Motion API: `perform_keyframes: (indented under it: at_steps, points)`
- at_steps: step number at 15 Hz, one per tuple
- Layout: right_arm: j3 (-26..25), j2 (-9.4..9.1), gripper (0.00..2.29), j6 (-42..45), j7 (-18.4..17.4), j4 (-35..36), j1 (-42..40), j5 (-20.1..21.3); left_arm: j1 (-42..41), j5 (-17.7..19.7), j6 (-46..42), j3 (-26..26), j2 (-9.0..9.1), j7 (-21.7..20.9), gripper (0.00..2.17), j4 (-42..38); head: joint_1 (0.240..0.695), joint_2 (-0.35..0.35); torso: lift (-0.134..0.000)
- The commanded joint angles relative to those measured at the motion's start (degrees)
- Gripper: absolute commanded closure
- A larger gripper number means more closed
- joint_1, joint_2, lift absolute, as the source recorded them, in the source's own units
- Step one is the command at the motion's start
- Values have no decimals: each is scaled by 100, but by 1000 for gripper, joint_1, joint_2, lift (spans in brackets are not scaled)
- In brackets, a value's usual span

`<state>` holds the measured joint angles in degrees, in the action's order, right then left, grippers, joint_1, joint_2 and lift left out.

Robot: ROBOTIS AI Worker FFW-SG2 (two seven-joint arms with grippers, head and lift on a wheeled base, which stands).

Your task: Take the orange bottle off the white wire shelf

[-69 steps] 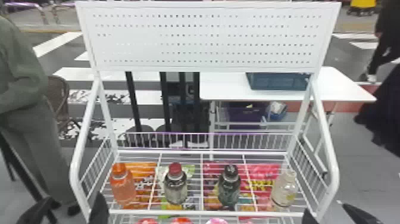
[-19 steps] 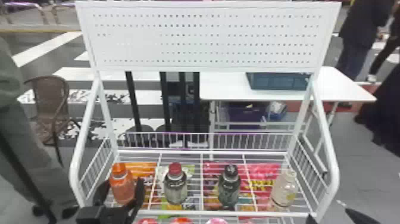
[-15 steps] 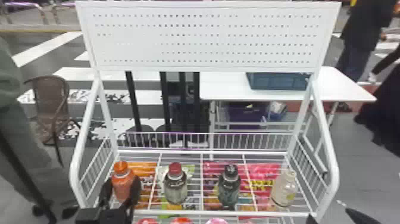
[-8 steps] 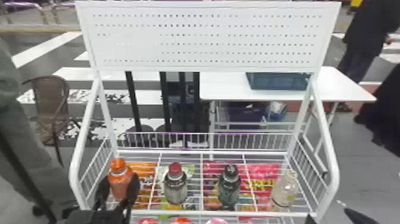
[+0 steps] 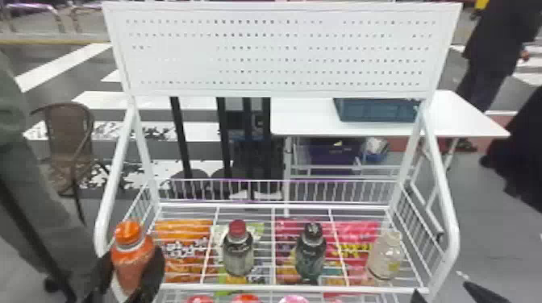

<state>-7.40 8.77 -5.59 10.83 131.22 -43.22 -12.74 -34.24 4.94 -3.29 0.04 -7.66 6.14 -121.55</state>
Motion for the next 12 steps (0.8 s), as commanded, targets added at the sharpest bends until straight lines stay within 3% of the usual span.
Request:
perform_keyframes:
  at_steps: [1,12]
  points:
    - [28,2,147,0,7,-18,16,0,-356,33,61,110,-7,1,640,-343,499,0,0]
    - [-16,2,147,70,33,132,-143,-9,-619,60,-27,127,-60,10,637,-518,499,0,0]
